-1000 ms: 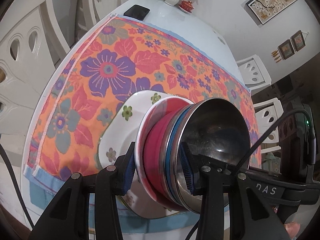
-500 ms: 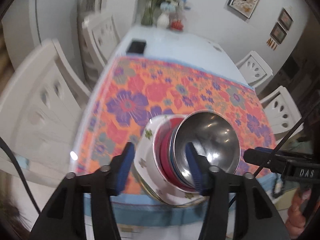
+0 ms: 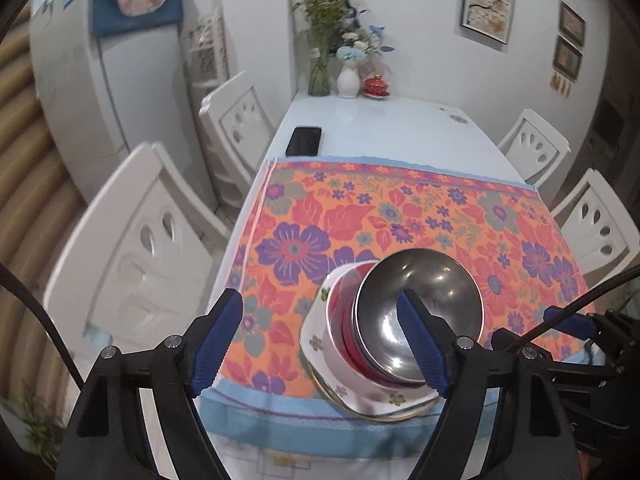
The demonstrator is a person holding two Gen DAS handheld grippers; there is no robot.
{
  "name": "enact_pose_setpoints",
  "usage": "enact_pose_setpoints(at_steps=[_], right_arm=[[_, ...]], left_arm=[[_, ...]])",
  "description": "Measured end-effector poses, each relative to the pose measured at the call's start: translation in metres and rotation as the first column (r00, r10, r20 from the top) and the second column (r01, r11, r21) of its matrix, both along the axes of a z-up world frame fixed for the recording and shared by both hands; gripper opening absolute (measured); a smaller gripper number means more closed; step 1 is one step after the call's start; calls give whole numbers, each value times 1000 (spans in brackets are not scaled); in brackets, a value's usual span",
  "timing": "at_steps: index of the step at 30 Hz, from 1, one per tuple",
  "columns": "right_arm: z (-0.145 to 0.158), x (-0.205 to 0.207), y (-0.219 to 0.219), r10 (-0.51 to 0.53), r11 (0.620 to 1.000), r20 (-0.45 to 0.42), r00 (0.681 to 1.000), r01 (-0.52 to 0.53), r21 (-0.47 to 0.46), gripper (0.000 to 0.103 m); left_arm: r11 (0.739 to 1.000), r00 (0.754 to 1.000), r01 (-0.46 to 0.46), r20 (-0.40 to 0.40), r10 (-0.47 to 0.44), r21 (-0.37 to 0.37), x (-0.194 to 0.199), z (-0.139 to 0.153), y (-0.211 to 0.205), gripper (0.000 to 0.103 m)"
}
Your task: Organize plates and bowls
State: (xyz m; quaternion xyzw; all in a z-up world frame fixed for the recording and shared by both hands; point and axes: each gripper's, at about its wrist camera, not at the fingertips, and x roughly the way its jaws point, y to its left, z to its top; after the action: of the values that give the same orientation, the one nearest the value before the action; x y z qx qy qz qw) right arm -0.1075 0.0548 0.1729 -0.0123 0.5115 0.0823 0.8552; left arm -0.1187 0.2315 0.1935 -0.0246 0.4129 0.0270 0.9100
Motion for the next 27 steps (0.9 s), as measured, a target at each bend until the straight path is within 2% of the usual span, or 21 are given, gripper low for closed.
enact_pose_setpoints(at_steps=[4,11,21,27], right_arm=[[2,-3,2,-9,999,15,1000,10,-33,66],[2,-2,3,-22,999,18,1000,23,-44,66],[8,-2,-13,-71,996,24,997,72,-53,66],[19,-4,-39,-113,991,46,992,116,-62,66]], left_arm=[[997,998,-48,-32,46,-61,-4,-6,7,78],[999,999,-51,-4,51,8,-8,-4,-5,78],[999,1000,22,13,-22,30,3,6,-35,78],[997,997,70,37,-71,38,12,20,-71,78]])
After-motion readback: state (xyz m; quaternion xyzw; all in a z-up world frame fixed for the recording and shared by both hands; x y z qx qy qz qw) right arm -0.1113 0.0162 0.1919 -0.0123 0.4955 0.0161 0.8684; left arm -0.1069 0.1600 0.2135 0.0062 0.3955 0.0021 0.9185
